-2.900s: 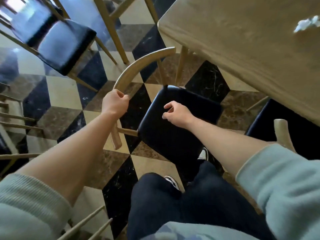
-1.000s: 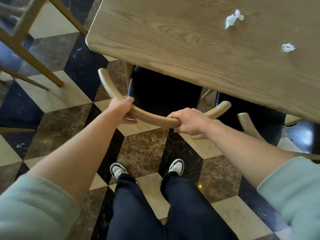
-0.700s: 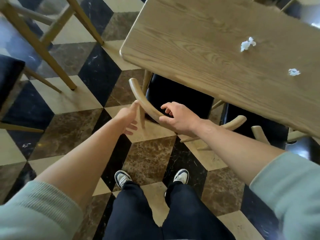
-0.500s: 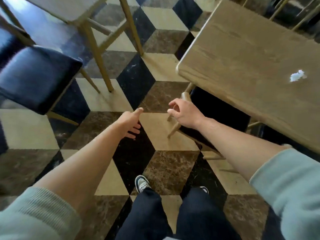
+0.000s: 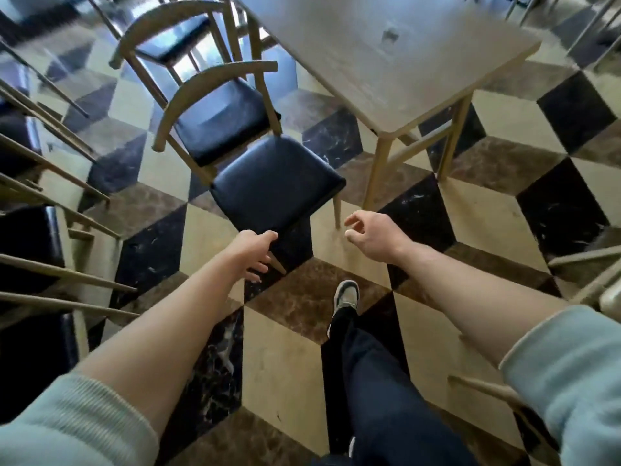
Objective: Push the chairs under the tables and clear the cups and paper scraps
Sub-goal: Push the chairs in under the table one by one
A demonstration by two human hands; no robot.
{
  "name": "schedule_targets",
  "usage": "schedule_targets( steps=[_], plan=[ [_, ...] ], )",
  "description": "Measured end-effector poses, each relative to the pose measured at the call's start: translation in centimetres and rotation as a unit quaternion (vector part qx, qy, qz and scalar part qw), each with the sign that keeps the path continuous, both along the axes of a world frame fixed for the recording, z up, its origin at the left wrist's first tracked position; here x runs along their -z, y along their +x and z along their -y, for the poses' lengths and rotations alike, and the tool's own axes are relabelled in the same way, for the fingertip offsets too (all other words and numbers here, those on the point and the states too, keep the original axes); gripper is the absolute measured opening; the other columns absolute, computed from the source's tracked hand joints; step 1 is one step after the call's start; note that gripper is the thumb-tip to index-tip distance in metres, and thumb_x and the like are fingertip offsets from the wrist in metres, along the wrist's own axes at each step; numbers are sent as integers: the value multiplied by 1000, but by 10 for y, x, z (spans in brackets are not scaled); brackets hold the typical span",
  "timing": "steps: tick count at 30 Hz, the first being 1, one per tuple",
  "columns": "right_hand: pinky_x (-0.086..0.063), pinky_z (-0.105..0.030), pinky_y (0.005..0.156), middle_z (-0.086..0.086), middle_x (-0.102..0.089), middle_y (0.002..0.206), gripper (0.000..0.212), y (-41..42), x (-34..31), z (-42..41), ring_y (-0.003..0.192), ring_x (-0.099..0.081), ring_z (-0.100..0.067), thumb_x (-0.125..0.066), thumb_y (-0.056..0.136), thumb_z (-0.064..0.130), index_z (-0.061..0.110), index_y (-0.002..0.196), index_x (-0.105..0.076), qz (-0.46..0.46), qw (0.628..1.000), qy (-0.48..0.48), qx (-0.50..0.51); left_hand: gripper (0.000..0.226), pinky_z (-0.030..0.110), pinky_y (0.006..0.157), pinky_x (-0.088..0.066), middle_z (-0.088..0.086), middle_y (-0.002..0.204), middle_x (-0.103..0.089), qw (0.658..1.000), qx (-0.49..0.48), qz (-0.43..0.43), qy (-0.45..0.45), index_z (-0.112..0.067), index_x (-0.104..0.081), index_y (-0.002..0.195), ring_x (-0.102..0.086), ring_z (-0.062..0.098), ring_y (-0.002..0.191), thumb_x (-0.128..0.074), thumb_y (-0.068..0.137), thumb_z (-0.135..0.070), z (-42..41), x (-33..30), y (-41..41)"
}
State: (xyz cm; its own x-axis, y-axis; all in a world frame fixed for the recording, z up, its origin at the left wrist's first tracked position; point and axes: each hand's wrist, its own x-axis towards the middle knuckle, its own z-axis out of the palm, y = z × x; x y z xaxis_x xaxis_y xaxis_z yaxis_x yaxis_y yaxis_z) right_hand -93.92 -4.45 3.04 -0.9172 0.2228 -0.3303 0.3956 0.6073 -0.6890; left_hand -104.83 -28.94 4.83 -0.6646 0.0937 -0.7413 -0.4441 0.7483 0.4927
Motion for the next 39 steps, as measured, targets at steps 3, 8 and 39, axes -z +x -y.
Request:
schedule_targets(
  steps=[3, 8, 39],
  plan=[
    [-46, -16, 69, 5, -66, 102, 25, -103, 16, 6, 95, -63, -16, -63, 99, 30, 19, 121, -67, -17, 999, -5, -35, 28, 47, 79, -59, 12, 104, -66, 999, -22, -42, -10, -12, -50, 118, -68, 27, 88, -51, 105, -37, 9, 4, -86],
    [-55, -27, 74, 3, -67, 102, 25, -265, 31, 18, 91, -65, -15, -63, 99, 28, 19, 122, -65, -3, 996, -72, -51, 25, 50, 84, -59, 14, 106, -67, 991, -54, -104, -64, -11, -56, 120, -68, 28, 90, -53, 105, -30, 7, 1, -240],
    [-45, -29, 76, -1, -63, 110, 90, -731, 108, 248, 93, -61, -18, -76, 75, 47, 9, 148, -40, 240, 839, -386, 299, 26, 33, 59, -58, 4, 84, -68, 876, 470, -74, 78, -15, -67, 105, -67, 18, 66, -76, 81, -24, -123, 105, -756]
  ],
)
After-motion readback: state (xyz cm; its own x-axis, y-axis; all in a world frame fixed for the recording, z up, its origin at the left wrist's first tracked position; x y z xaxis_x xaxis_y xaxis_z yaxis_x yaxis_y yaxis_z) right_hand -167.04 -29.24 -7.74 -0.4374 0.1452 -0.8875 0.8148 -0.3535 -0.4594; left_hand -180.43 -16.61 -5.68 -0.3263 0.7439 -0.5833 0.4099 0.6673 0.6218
